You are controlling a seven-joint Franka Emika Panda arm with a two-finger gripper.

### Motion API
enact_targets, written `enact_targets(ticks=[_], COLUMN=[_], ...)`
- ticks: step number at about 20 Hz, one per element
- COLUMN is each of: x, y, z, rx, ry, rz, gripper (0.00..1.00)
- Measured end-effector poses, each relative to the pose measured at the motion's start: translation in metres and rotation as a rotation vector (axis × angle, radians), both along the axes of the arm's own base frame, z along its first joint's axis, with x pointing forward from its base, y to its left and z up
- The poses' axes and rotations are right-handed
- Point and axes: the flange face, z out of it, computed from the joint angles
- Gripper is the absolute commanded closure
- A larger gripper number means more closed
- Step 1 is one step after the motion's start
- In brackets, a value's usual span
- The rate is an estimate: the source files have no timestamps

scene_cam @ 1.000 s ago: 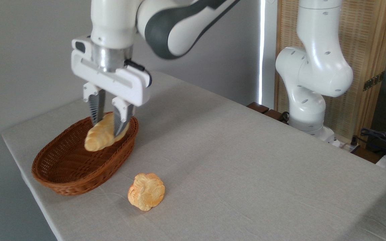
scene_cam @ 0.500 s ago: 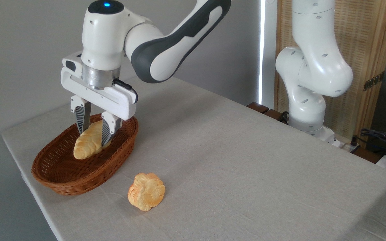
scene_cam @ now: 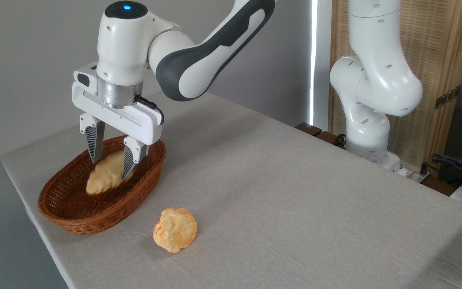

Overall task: Put bread into the basket
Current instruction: 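Raise the open gripper up out of the basket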

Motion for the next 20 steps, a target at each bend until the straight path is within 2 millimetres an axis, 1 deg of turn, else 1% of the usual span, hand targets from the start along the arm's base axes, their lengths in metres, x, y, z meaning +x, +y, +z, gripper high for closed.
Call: enact_targets(ticks=[6,10,14,17,20], x=[0.001,-0.003,-0.016,-0.025,-0.03], y=[0.0,0.005,0.021,0.03,0.052], z=[0.002,0.011,0.028,0.035,0.037], rx=[0.002,0.086,0.235,0.307,0.347], ry=[-0.005,-0.012,0.014,0.041,0.09], rz=[-0.002,-0.045,-0.104,-0.166,-0.253], gripper=[0.0,0.0,0.0,0.0,0.0])
